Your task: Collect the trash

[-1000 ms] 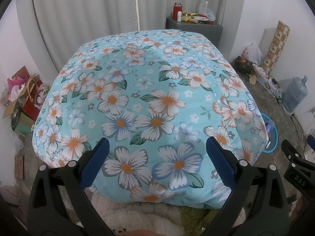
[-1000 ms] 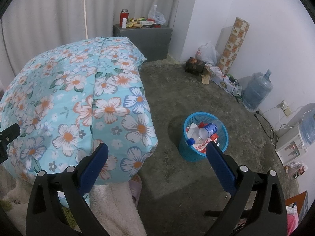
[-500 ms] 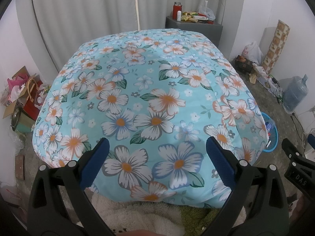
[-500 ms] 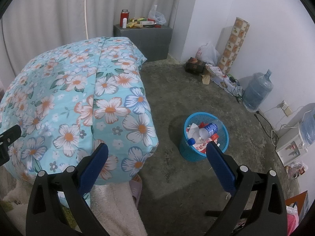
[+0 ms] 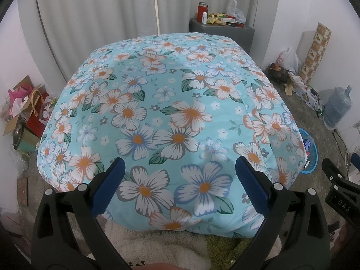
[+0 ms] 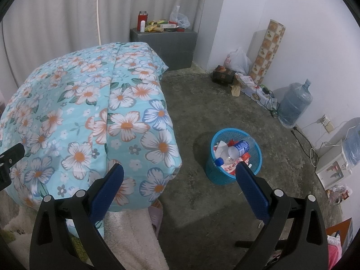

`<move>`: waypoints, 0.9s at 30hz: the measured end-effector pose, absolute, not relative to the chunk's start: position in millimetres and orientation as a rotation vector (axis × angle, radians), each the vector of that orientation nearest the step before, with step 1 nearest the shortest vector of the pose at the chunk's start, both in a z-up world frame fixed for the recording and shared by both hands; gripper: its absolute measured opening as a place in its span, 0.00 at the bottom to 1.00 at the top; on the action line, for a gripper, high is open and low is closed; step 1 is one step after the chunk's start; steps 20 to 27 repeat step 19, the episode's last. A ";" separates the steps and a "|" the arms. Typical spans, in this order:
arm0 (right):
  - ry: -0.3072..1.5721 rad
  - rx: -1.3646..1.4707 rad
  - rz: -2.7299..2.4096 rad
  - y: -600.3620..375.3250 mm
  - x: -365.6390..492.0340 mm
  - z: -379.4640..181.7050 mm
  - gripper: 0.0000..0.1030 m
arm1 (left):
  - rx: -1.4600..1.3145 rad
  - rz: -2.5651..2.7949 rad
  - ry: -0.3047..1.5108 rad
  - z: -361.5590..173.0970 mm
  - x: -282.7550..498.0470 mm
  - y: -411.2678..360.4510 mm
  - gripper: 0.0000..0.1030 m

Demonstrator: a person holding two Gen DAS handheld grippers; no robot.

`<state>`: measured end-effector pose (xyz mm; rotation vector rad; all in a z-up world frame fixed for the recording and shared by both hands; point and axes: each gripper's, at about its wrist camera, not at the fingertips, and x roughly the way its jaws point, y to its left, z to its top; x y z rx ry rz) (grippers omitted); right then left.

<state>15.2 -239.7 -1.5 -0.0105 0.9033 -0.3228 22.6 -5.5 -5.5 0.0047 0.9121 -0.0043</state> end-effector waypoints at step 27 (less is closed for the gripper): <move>0.903 -0.009 -0.321 -240.2 15.0 -1.7 0.94 | 0.005 -0.005 0.915 -5.5 23.6 -6.2 0.91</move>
